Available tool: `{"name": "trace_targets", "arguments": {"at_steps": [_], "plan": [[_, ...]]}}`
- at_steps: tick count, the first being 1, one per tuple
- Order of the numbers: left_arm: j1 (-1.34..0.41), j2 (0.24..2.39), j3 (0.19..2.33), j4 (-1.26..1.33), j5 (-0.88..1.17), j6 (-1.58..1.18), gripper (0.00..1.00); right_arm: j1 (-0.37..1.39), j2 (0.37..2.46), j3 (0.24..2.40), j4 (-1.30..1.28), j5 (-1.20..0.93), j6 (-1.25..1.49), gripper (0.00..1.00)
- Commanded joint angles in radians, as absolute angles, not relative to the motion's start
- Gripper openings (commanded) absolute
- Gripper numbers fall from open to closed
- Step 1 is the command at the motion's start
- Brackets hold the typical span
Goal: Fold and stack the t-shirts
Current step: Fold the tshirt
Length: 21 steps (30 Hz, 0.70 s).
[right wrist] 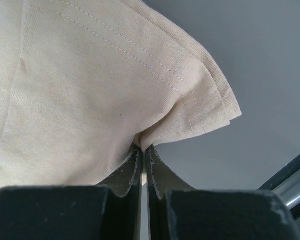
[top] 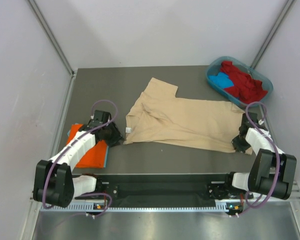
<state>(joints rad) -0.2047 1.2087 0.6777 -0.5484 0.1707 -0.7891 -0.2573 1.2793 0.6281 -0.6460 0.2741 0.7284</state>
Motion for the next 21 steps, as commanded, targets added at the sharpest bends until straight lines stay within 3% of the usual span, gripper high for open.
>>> {"name": "trace_targets", "arguments": {"at_steps": [1,7,21], "plan": [[-0.202,1.219,0.709,-0.480,0.190,-0.835,0.44,-0.298,1.304,0.632,-0.607,0.311,0.698,0.00],[-0.203,1.267,0.675,-0.470,0.149,-0.859,0.39,-0.316,1.313,0.634,-0.591,0.308,0.686,0.00],[-0.202,1.147,0.583,-0.364,0.098,-1.107,0.50,-0.318,1.276,0.617,-0.572,0.284,0.675,0.00]]}}
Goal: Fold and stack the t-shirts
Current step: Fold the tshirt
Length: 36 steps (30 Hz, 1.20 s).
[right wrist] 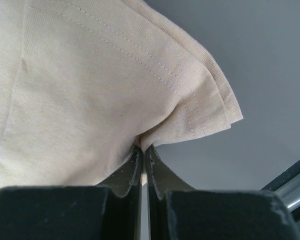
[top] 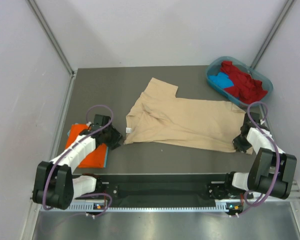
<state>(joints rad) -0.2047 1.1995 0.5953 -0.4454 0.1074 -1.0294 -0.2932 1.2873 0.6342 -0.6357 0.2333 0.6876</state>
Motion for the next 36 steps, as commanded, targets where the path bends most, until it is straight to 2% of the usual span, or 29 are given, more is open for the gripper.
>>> {"name": "trace_targets", "arguments": {"at_steps": [1,8,30,34,36], "plan": [[-0.202,1.149,0.587,-0.385,0.092,-1.130,0.50,-0.319,1.273,0.617,-0.571,0.284,0.673,0.00],[-0.202,1.128,0.510,-0.353,0.107,-1.293,0.53,-0.318,1.270,0.615,-0.569,0.282,0.670,0.00],[-0.210,1.192,0.457,-0.264,0.130,-1.428,0.47,-0.318,1.243,0.601,-0.554,0.284,0.673,0.00],[-0.218,1.221,0.456,-0.244,0.132,-1.440,0.42,-0.318,1.244,0.601,-0.554,0.284,0.673,0.00],[-0.225,1.230,0.456,-0.229,0.138,-1.439,0.33,-0.318,1.246,0.603,-0.552,0.285,0.675,0.00]]}}
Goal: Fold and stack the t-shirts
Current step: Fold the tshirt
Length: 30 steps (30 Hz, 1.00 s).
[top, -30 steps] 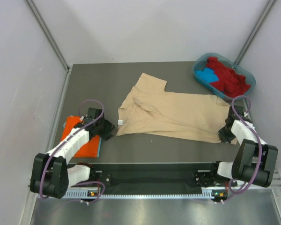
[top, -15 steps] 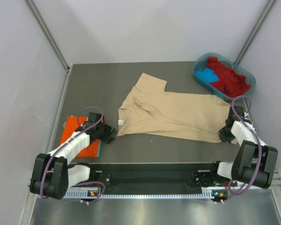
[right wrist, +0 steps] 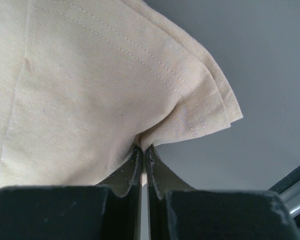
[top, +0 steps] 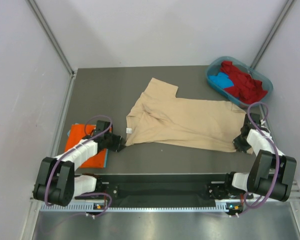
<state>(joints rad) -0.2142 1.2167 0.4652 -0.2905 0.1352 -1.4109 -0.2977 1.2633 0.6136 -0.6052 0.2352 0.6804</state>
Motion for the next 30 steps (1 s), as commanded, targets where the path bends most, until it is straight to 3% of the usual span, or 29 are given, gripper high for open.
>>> {"name": "trace_targets", "arguments": {"at_steps": [1,5,6,16,23,25,28,30], "plan": [[-0.227,1.239,0.462,-0.226,0.138,-1.434,0.29,-0.318,1.244,0.603,-0.552,0.287,0.675,0.00],[-0.227,1.246,0.501,-0.251,0.103,-1.376,0.02,-0.318,1.252,0.612,-0.567,0.310,0.676,0.00],[-0.227,1.249,0.521,-0.294,0.056,-1.323,0.00,-0.319,1.250,0.621,-0.577,0.319,0.683,0.00],[-0.229,1.261,0.693,-0.465,-0.142,-1.109,0.00,-0.321,1.184,0.612,-0.600,0.370,0.706,0.00],[-0.239,1.328,0.739,-0.473,-0.141,-1.036,0.00,-0.321,1.160,0.607,-0.624,0.361,0.709,0.00],[-0.245,1.359,0.765,-0.472,-0.130,-1.009,0.03,-0.321,1.149,0.598,-0.623,0.339,0.709,0.00],[-0.255,1.394,0.813,-0.474,-0.104,-0.967,0.16,-0.321,1.152,0.604,-0.626,0.334,0.695,0.00],[-0.255,1.411,0.851,-0.524,-0.113,-0.928,0.26,-0.321,1.170,0.627,-0.652,0.333,0.684,0.07]]}}
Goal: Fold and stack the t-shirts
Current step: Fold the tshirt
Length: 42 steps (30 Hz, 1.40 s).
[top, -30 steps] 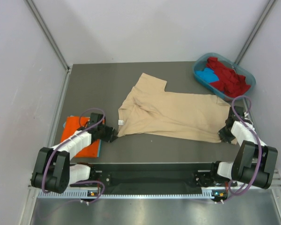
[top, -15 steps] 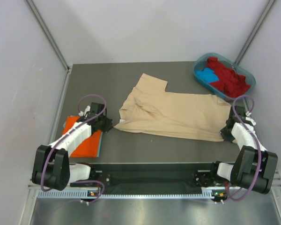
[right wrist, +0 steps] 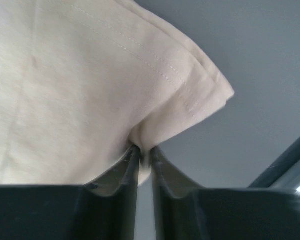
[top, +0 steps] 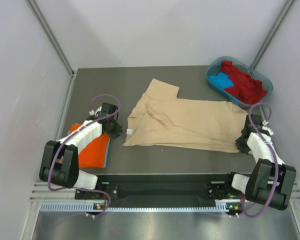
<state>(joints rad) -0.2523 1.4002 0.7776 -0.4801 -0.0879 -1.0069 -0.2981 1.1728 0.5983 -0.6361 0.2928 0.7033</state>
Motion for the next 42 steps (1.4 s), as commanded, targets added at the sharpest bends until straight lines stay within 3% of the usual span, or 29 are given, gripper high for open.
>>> {"name": "trace_targets", "arguments": {"at_steps": [1,4,9,12,13,17,23,27,34,42], "plan": [[-0.255,1.416,0.901,-0.541,-0.129,-0.910,0.29,-0.319,1.180,0.635,-0.667,0.322,0.684,0.20],[-0.255,1.422,1.017,-0.612,-0.213,-0.829,0.38,-0.321,1.175,0.672,-0.693,0.302,0.681,0.30],[-0.255,1.498,1.198,-0.644,-0.148,-0.701,0.40,-0.310,1.128,0.764,-0.661,0.174,0.579,0.35],[-0.255,1.511,1.169,-0.569,-0.005,-0.693,0.37,-0.238,1.123,0.804,-0.519,-0.110,0.381,0.41],[-0.255,1.516,1.151,-0.499,0.114,-0.698,0.37,-0.192,1.137,0.825,-0.494,-0.118,0.365,0.44],[-0.247,1.578,1.118,-0.399,0.279,-0.710,0.37,0.177,1.235,0.948,-0.376,-0.127,0.246,0.46],[-0.190,1.727,1.183,-0.410,0.382,-0.744,0.36,0.444,1.546,1.167,-0.239,-0.306,0.008,0.53],[-0.144,1.784,1.184,-0.393,0.428,-0.756,0.36,0.465,1.773,1.404,-0.304,-0.454,-0.054,0.53],[-0.138,1.766,1.140,-0.305,0.503,-0.746,0.35,0.499,2.040,1.594,-0.402,-0.557,-0.149,0.42],[-0.137,1.833,1.149,-0.298,0.497,-0.761,0.35,0.508,2.155,1.678,-0.403,-0.574,-0.155,0.47]]}}
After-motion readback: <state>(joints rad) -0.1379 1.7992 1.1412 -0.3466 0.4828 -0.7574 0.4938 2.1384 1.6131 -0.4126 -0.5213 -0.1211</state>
